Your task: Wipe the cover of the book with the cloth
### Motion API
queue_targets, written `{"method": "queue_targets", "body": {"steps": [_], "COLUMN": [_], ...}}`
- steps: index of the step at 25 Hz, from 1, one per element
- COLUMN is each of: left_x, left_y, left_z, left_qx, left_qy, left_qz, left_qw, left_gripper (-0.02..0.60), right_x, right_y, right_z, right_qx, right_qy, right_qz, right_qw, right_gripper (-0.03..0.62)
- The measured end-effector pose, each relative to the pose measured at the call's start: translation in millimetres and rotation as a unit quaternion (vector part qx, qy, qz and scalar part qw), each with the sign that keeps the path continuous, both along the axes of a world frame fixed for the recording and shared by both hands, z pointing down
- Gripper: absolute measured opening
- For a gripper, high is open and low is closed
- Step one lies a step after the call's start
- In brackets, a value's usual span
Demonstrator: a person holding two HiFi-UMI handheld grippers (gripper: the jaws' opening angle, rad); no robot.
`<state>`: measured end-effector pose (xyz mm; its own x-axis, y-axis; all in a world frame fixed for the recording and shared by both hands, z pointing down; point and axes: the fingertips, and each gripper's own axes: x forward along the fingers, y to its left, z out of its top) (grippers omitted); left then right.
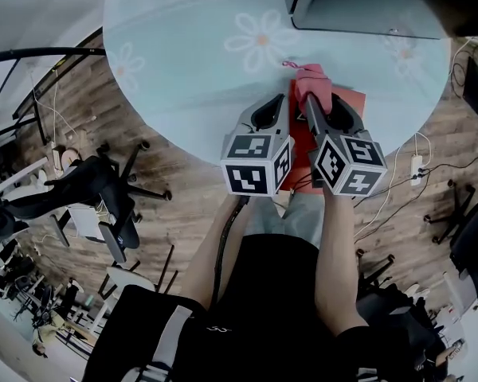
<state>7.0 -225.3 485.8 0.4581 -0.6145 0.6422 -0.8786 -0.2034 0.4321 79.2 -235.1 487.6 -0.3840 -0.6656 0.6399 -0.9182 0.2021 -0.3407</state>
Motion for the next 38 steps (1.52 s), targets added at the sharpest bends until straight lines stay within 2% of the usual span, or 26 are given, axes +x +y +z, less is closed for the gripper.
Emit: {"method": "queue_targets", "body": {"steps": [38], "left_x": [92.5], "left_y": [3.8], "left_z": [0.4], "left_qx": [-0.005], "left_qy": [-0.005], "left_qz": [0.068], "left_qw": [0.9977], "left_gripper": [0.013], "right_x": [92.4], "right_y": [9.8], "right_z": [-0.4], "right_qx": [-0.002], "right_qy": [0.004], "right_qz": [0.056], "right_qw": [0.998], "right_gripper": [0.157]}}
